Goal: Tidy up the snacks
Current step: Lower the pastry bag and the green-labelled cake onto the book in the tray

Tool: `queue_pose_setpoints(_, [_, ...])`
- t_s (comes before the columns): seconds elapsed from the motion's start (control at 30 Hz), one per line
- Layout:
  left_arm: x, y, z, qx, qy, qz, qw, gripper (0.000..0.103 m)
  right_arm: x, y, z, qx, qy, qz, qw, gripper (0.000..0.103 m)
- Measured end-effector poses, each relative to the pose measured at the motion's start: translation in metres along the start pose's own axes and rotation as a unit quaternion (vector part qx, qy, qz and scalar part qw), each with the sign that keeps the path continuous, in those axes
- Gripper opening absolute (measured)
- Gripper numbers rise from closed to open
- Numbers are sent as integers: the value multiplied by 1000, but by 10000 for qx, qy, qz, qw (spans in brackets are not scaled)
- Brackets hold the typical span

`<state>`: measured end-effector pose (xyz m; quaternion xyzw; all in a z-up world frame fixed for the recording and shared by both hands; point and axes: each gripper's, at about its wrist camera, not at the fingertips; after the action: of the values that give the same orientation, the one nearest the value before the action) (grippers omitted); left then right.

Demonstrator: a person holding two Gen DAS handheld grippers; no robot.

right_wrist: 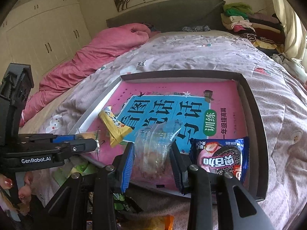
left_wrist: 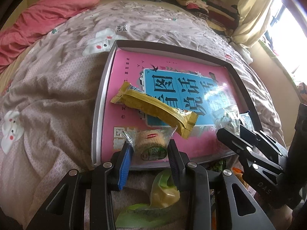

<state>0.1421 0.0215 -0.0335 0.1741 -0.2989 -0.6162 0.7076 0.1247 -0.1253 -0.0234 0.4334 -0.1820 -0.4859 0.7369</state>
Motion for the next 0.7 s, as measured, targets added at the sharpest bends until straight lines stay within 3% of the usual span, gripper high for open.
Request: queue_pose_setpoints(0.7, [-1,-2,5,17,-51,-17,10000,39,1,-7,8,-133,-71,60,9999,41])
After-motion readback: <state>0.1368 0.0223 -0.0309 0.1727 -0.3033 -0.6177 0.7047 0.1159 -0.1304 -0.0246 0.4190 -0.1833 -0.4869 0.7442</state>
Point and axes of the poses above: each gripper's, at about its wrist camera, not at the fingertips, and z roughly against the way its jaws point, x to its right, y to its top, and after that the axes turned 9 degrees about x, right-handed
